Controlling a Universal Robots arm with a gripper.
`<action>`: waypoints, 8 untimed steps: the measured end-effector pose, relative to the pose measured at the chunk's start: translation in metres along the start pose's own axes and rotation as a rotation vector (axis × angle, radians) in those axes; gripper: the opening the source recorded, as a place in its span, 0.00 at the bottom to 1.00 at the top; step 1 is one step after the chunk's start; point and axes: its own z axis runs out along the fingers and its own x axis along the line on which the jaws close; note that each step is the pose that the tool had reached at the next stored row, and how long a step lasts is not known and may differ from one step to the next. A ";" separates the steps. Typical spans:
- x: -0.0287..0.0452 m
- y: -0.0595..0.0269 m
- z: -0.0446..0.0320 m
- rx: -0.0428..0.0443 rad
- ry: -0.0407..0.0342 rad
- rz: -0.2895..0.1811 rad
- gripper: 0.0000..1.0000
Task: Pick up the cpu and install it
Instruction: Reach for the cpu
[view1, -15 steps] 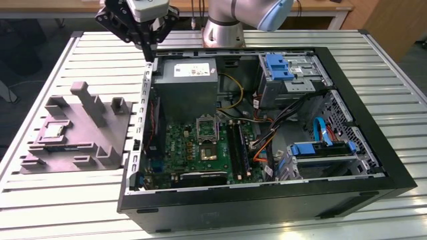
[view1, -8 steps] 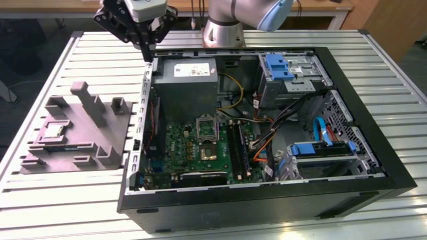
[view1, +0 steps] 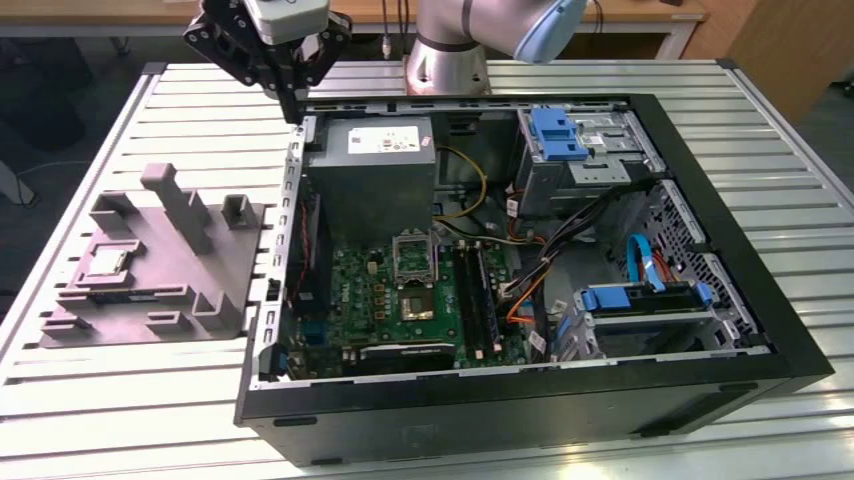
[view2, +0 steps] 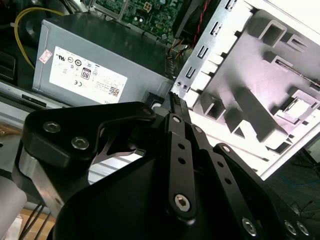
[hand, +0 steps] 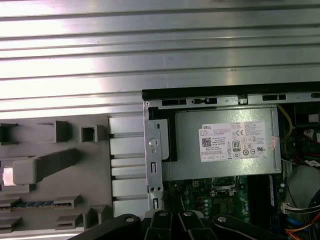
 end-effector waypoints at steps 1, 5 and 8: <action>0.0004 0.0000 0.0000 -0.0001 0.0000 0.000 0.11; 0.0017 -0.0001 0.0000 0.0000 0.0000 0.000 0.11; 0.0028 -0.0002 0.0000 0.0000 0.0000 0.000 0.11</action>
